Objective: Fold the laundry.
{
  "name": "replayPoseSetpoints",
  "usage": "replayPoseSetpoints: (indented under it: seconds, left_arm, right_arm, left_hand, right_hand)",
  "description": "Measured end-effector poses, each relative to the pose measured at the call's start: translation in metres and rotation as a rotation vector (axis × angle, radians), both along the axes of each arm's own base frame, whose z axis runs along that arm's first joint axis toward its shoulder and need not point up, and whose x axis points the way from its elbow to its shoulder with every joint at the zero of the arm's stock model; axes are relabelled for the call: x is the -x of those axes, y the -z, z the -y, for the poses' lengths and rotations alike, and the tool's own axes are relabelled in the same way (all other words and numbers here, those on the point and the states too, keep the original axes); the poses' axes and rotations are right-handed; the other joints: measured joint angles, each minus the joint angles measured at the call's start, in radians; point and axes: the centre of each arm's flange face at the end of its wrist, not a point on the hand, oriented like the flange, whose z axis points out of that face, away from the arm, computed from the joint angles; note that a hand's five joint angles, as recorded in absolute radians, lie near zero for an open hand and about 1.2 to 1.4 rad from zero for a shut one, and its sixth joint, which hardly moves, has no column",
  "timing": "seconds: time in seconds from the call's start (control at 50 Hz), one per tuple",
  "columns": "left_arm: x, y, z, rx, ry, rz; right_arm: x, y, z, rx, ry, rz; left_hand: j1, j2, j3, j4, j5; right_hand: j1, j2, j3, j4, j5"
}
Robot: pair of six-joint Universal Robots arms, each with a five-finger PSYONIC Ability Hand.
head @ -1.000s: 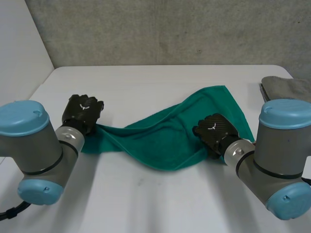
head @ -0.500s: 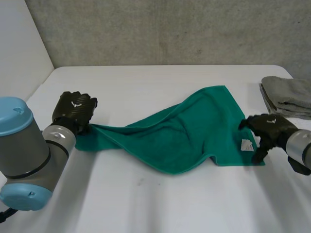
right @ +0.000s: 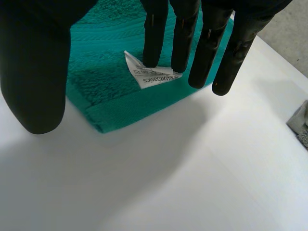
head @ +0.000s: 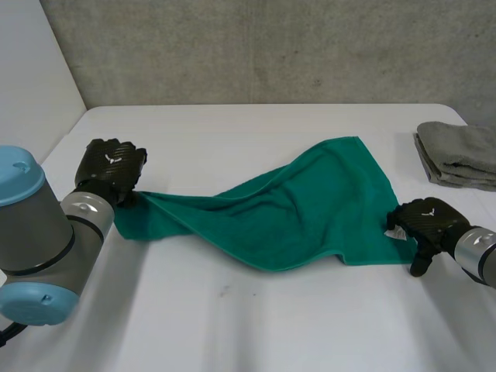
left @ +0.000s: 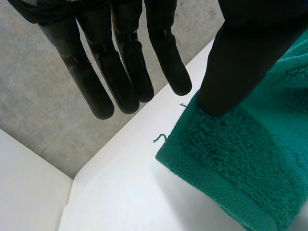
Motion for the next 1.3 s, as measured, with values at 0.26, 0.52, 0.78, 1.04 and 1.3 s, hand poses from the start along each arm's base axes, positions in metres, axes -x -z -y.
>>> replayPoseSetpoints:
  seconds: [0.26, 0.52, 0.78, 1.04, 1.3]
  left_arm:
    - [0.0, 0.0, 0.0, 0.0, -0.001, 0.0]
    - [0.0, 0.001, 0.0, -0.002, 0.0, 0.0]
    - [0.0, 0.001, 0.0, -0.003, 0.0, 0.001]
    - [0.0, 0.002, -0.002, -0.007, 0.003, 0.003]
    - [-0.016, -0.057, -0.016, 0.078, -0.021, -0.028]
  right_arm:
    - [-0.001, 0.005, 0.01, 0.007, 0.0, 0.006]
    - [-0.001, 0.002, 0.023, 0.036, 0.001, 0.003]
    - [-0.009, 0.005, 0.028, 0.047, -0.018, -0.003]
    - [-0.022, -0.03, 0.032, 0.146, -0.033, 0.016]
    - [-0.013, -0.186, -0.003, 0.399, 0.061, 0.073]
  left_hand:
    - [0.0, 0.0, 0.0, 0.0, 0.0]
    - [0.0, 0.0, 0.0, 0.0, 0.0]
    - [0.0, 0.0, 0.0, 0.0, 0.0]
    - [-0.011, -0.012, -0.015, -0.013, -0.014]
    - [-0.004, -0.001, -0.013, -0.008, -0.011]
  right_hand:
    - [0.098, 0.113, 0.105, 0.104, 0.038]
    - [0.154, 0.178, 0.176, 0.173, 0.105]
    - [0.29, 0.329, 0.326, 0.326, 0.223]
    - [0.563, 0.661, 0.679, 0.685, 0.693]
    - [0.563, 0.661, 0.679, 0.685, 0.693]
